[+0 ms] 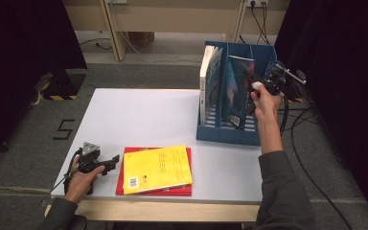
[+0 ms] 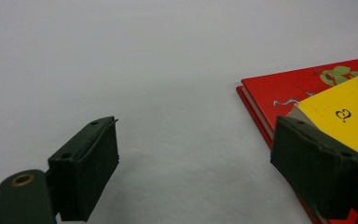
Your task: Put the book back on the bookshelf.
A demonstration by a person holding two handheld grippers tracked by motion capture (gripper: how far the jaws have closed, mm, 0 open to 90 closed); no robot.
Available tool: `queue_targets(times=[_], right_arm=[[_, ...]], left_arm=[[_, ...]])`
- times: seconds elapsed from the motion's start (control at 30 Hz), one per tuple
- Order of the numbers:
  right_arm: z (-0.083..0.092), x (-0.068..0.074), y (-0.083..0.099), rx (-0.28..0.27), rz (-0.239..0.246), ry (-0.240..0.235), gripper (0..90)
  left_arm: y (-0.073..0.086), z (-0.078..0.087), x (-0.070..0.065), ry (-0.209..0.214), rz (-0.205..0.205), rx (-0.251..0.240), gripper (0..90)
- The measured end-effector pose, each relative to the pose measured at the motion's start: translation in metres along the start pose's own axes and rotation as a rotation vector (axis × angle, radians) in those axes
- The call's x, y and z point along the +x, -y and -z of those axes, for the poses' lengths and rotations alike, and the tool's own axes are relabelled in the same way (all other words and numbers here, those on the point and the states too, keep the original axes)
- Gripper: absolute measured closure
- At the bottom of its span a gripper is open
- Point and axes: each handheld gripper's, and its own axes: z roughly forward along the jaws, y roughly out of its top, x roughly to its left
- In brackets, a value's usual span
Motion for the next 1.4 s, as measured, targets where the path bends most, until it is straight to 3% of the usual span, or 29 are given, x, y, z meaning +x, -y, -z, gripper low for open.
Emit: queue_targets(times=[0.17, 0.27, 0.37, 0.5, 0.6, 0.63, 0.77, 0.87, 1.07, 1.2, 1.33, 1.37, 1.4], right_arm=[[0.005, 0.0, 0.003, 0.016, 0.018, 0.001, 62.4], [0.009, 0.003, 0.002, -0.003, 0.066, 0.065, 67.3], [0.008, 0.003, 0.001, -0.003, 0.039, 0.057, 67.1], [0.013, -0.004, 0.001, -0.047, -0.009, 0.059, 67.3], [0.015, -0.005, 0.002, -0.069, 0.003, 0.04, 67.5], [0.016, -0.004, 0.002, -0.096, -0.011, 0.012, 68.3], [0.013, 0.001, -0.005, -0.126, -0.01, 0.009, 70.2], [0.008, 0.004, -0.008, -0.094, -0.006, 0.042, 70.8], [0.01, 0.013, -0.008, -0.058, 0.11, 0.067, 72.4], [0.014, 0.015, -0.01, -0.029, 0.147, 0.088, 72.6], [0.005, 0.008, -0.01, 0.01, 0.15, 0.133, 74.1], [0.003, 0.006, -0.01, 0.015, 0.141, 0.138, 77.1], [0.0, 0.003, -0.009, 0.027, 0.132, 0.131, 85.7]], left_arm=[[0.0, -0.001, 0.0, 0.0, 0.004, -0.002, 14.5], [0.0, 0.0, 0.0, 0.004, 0.003, 0.0, 14.5], [0.0, -0.001, 0.0, 0.009, 0.003, 0.005, 14.5], [0.0, -0.001, 0.0, 0.011, 0.004, 0.005, 14.5], [0.0, -0.003, 0.0, 0.007, 0.006, 0.008, 14.5], [0.001, -0.004, 0.0, 0.009, 0.004, 0.014, 14.5], [0.0, -0.004, -0.002, 0.012, -0.003, 0.015, 14.5], [0.0, -0.004, -0.002, 0.015, -0.002, 0.014, 14.5], [0.0, -0.003, -0.001, 0.019, 0.002, 0.012, 14.5], [0.0, -0.002, -0.002, 0.02, -0.003, 0.007, 14.5], [0.0, -0.003, -0.002, 0.016, -0.004, 0.012, 14.5], [0.0, -0.003, -0.002, 0.016, -0.004, 0.012, 14.5], [0.0, -0.003, -0.002, 0.019, 0.0, 0.009, 14.5]])
